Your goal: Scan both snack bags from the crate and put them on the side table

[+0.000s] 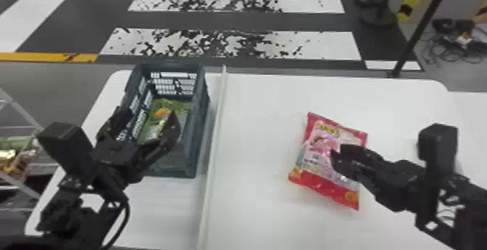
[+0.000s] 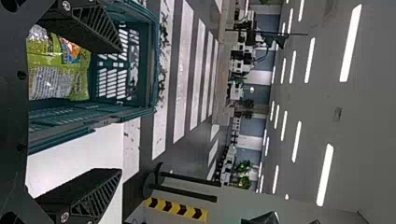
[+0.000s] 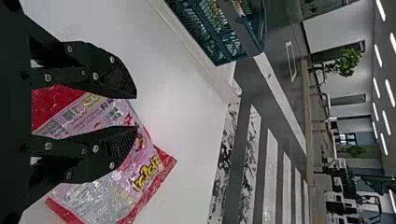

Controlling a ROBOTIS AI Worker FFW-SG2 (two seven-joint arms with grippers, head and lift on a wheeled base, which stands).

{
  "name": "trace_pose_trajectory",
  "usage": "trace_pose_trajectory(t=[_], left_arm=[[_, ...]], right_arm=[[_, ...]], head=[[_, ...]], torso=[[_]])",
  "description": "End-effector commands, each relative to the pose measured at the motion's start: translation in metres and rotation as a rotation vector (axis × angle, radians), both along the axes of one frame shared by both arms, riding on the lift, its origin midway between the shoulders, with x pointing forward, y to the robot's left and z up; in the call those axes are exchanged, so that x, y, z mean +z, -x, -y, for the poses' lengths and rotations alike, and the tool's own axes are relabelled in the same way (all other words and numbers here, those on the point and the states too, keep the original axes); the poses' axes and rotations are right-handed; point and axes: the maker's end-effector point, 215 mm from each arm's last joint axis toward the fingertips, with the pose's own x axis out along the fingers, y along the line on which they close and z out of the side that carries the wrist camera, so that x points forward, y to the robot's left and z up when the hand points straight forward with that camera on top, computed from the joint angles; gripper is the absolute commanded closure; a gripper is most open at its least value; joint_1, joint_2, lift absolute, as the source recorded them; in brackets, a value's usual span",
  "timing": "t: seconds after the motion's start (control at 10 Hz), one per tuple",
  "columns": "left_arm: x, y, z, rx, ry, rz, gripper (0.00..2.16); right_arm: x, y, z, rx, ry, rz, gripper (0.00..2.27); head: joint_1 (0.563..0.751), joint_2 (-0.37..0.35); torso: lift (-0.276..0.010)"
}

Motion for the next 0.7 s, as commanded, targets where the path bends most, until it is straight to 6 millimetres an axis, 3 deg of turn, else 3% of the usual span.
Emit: trace_pose_trajectory(t=[0.0, 0.2, 0.6], left_arm=[[0.0, 0.001, 0.0, 0.002, 0.003, -0.001, 0.09], [0.0, 0.001, 0.004, -0.004, 0.005, 0.0, 0.09], [0.001, -0.001, 0.002, -0.007, -0.003, 0.002, 0.1]], right_arm=[[-0.015, -0.007, -0.035, 0.051, 0.017, -0.017, 2.25], [-0.04, -0.021, -0.058, 0.084, 0.068, -0.039, 2.25], [-0.062, -0.043, -0.074, 0.1, 0.079, -0.086, 2.25]], head=[[0.695, 0.088], [0.695, 0.131], [0.695, 0.165]], torso=[[-0.087], [-0.087], [-0.087]])
